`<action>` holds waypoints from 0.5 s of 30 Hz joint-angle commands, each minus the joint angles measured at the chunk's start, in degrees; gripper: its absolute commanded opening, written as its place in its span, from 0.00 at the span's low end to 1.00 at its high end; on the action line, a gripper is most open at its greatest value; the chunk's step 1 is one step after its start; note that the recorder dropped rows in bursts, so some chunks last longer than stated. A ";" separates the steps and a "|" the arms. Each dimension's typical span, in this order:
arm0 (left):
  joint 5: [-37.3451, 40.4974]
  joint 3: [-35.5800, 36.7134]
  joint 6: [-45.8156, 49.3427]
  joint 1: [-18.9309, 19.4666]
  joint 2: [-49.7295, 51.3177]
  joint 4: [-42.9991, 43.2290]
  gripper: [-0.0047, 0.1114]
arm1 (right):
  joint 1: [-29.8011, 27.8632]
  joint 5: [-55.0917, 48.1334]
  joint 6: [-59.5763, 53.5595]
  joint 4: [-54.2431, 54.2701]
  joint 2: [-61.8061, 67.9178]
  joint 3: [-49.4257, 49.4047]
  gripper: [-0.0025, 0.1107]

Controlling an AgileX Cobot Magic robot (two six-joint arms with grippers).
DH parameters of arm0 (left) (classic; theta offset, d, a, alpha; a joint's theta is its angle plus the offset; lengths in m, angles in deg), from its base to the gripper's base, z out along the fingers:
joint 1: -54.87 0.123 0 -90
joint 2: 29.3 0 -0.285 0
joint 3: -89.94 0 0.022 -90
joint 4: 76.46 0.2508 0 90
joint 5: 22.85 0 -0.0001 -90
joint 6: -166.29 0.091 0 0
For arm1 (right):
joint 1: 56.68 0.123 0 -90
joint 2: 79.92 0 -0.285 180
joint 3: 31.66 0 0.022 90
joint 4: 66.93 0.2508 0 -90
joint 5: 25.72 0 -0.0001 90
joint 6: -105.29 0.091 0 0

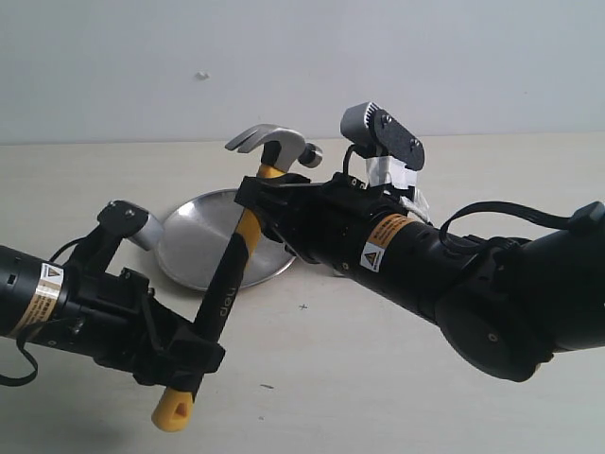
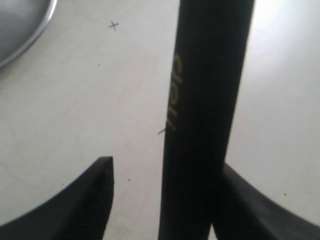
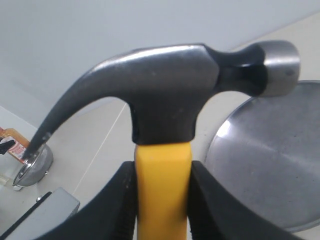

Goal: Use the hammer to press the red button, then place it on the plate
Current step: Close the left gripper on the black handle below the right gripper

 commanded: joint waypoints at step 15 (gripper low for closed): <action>-2.58 -0.54 0.63 -0.39 -0.02 -1.86 0.50 | -0.01 2.39 -0.35 -0.71 -0.63 0.50 0.02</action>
